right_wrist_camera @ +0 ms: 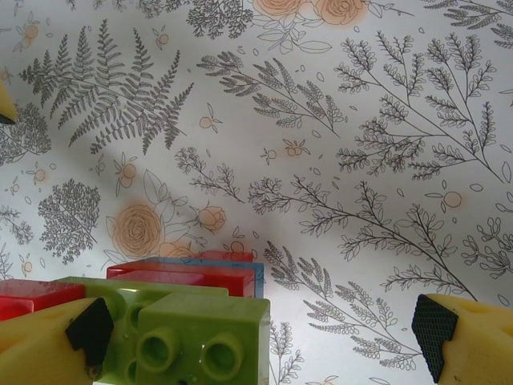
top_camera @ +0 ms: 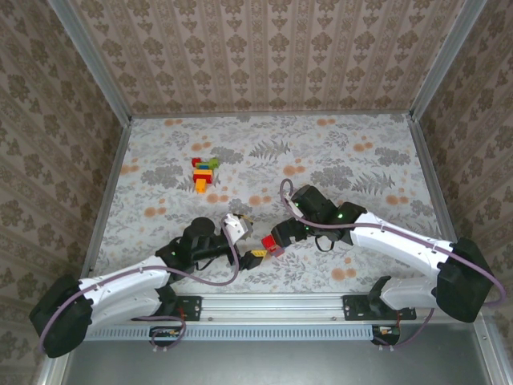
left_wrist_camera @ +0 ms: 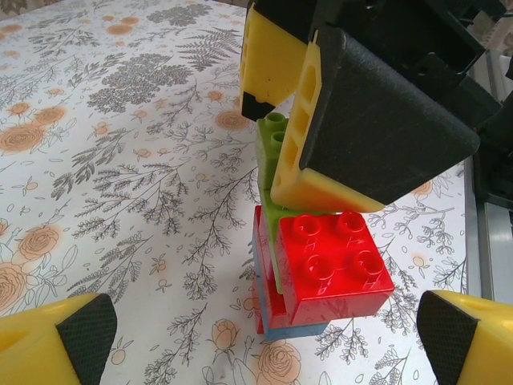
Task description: Assemble a carrot with lego
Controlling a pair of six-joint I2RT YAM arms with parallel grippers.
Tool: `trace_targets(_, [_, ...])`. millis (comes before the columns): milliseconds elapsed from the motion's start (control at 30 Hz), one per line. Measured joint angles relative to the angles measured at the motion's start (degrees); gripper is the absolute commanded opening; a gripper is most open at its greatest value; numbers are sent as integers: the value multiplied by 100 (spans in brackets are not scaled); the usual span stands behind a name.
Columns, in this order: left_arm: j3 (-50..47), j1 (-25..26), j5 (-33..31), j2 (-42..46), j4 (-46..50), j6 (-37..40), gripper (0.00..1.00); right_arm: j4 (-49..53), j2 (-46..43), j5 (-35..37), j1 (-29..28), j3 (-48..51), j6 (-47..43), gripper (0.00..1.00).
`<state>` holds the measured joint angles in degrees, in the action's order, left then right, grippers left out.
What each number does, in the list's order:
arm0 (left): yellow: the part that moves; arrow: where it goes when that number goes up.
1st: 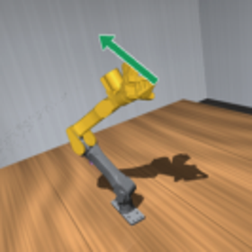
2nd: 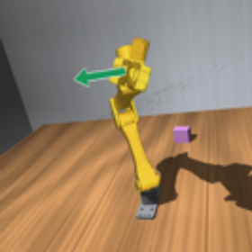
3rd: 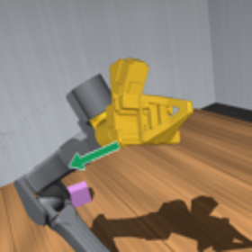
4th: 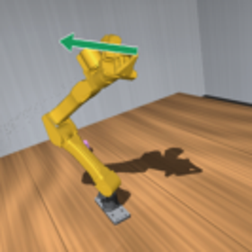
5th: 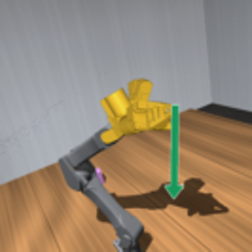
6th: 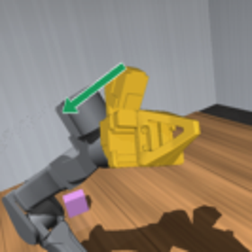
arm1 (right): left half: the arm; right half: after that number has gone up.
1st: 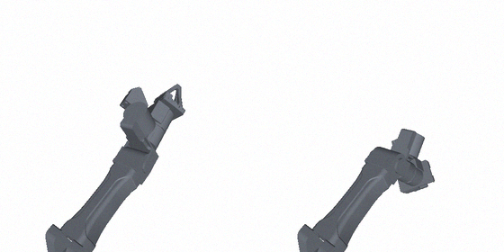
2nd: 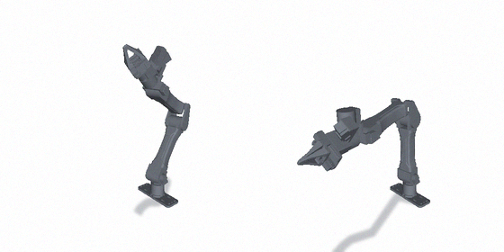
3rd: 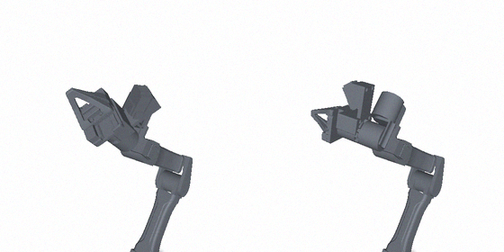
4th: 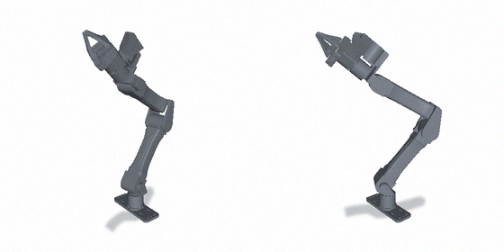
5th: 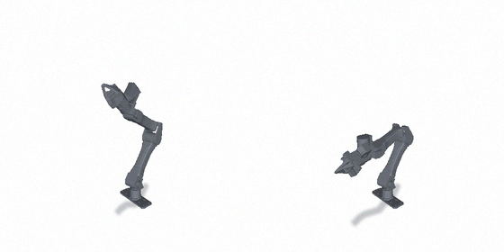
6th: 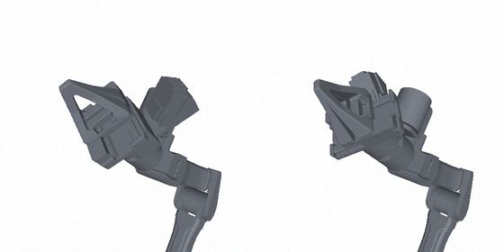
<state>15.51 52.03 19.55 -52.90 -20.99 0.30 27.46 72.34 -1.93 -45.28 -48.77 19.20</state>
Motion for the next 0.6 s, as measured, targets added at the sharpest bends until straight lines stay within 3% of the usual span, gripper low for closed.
trace_targets(600, [35,0,0,-76,2,4,100,109,24,153,2,4,2,100])
